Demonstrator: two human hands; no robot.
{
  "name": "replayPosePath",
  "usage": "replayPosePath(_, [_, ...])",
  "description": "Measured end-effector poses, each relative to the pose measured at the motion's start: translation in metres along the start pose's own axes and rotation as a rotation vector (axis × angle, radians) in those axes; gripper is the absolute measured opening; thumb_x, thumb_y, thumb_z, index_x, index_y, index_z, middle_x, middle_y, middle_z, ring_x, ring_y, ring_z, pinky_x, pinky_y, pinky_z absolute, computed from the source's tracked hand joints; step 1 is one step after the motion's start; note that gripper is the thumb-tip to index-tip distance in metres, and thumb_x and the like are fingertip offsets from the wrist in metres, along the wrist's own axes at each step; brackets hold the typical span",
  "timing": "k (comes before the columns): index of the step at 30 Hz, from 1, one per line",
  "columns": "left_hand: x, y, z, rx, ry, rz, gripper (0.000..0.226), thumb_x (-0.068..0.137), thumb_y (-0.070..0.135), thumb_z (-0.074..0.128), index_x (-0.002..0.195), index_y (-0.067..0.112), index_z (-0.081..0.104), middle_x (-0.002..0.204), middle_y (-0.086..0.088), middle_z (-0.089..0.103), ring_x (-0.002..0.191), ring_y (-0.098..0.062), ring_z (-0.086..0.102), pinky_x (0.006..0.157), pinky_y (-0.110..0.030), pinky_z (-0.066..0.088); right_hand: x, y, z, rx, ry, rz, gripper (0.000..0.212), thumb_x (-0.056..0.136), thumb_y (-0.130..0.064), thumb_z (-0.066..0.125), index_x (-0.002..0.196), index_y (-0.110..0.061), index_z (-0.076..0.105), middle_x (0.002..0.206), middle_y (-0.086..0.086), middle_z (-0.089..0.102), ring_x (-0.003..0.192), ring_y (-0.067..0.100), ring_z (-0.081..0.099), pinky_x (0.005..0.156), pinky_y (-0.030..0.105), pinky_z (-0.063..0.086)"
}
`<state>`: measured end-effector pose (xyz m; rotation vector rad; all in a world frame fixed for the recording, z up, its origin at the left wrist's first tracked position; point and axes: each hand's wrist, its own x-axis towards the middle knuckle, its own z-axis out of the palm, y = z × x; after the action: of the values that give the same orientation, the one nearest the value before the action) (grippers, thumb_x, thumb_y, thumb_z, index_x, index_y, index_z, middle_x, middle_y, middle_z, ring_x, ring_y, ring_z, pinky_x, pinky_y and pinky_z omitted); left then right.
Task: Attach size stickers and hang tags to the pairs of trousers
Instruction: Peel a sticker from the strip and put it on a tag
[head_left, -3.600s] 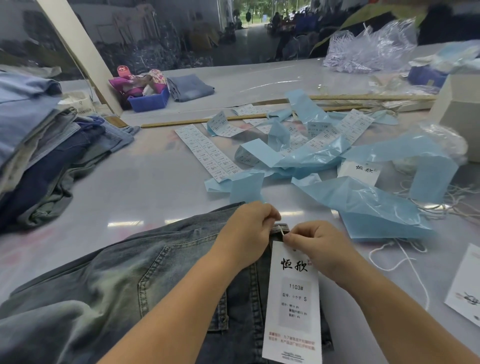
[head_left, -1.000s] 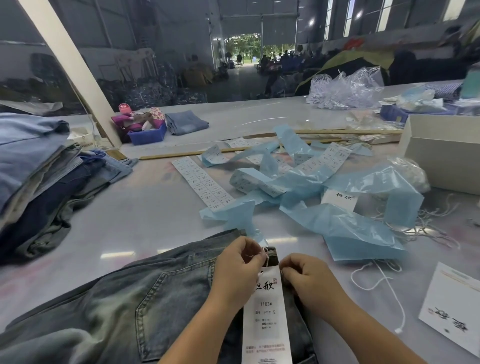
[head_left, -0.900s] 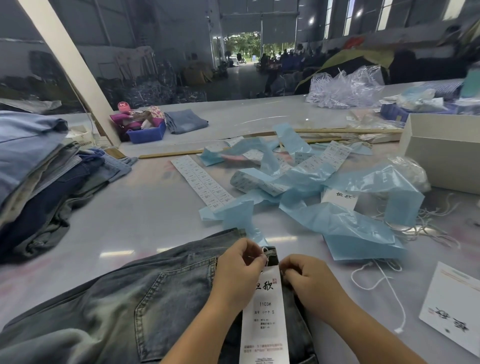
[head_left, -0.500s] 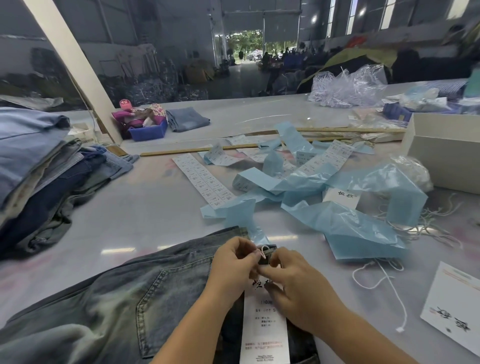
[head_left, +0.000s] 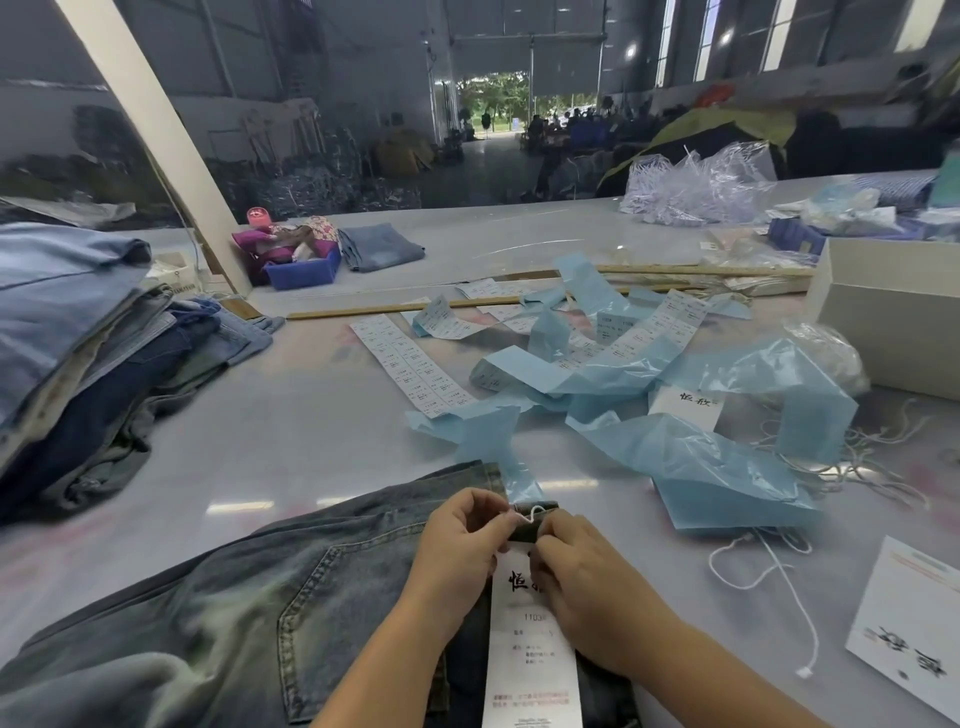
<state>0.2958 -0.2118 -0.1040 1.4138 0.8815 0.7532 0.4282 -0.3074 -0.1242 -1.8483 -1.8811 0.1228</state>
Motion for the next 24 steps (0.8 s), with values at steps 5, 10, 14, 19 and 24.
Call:
replayPosePath(5, [-0.003, -0.001, 0.004, -0.058, 0.024, 0.023, 0.003, 0.089, 0.010, 0.070, 0.086, 0.011, 0.069, 0.069, 0.002, 0.067, 0.058, -0.006, 0.057, 0.049, -0.018, 0.043, -0.003, -0.008, -0.004, 0.336, 0.162, 0.143, 0.011, 0.094, -0.019, 0.047, 0.086, -0.026, 0.049, 0.088, -0.011, 0.054, 0.083, 0.004, 0.051, 0.075, 0.022, 0.043])
replayPosePath(10, [-0.009, 0.004, 0.009, -0.095, 0.008, 0.085, 0.008, 0.087, 0.016, 0.074, 0.085, 0.010, 0.069, 0.069, 0.000, 0.066, 0.056, -0.007, 0.052, 0.048, -0.020, 0.043, 0.001, -0.009, -0.009, 0.593, 0.350, 0.340, 0.021, 0.094, -0.003, 0.055, 0.080, -0.018, 0.055, 0.071, -0.009, 0.064, 0.061, 0.011, 0.058, 0.059, 0.029, 0.050])
replayPosePath(14, [-0.008, 0.009, 0.012, -0.097, 0.030, 0.134, 0.003, 0.090, 0.013, 0.069, 0.089, 0.012, 0.067, 0.071, 0.003, 0.068, 0.056, -0.006, 0.054, 0.052, -0.019, 0.043, 0.009, -0.011, -0.016, 0.790, 0.407, 0.454, 0.018, 0.092, -0.001, 0.059, 0.090, -0.019, 0.059, 0.072, -0.001, 0.068, 0.056, 0.011, 0.061, 0.056, 0.024, 0.050])
replayPosePath(19, [-0.012, 0.006, 0.015, 0.013, 0.044, 0.188, 0.011, 0.095, 0.015, 0.063, 0.088, 0.021, 0.069, 0.070, 0.010, 0.066, 0.058, 0.001, 0.053, 0.057, -0.017, 0.044, 0.013, -0.013, -0.020, 0.799, 0.308, 0.523, 0.025, 0.090, -0.001, 0.063, 0.099, -0.023, 0.070, 0.074, -0.001, 0.072, 0.055, 0.013, 0.064, 0.058, 0.023, 0.052])
replayPosePath(24, [-0.014, 0.005, 0.021, 0.161, 0.056, 0.231, 0.018, 0.097, 0.012, 0.058, 0.097, 0.026, 0.070, 0.090, 0.009, 0.070, 0.080, 0.000, 0.062, 0.073, -0.016, 0.048, 0.013, -0.015, -0.027, 0.892, 0.308, 0.562, 0.022, 0.087, 0.003, 0.064, 0.082, -0.017, 0.073, 0.072, 0.003, 0.072, 0.051, 0.015, 0.061, 0.052, 0.022, 0.050])
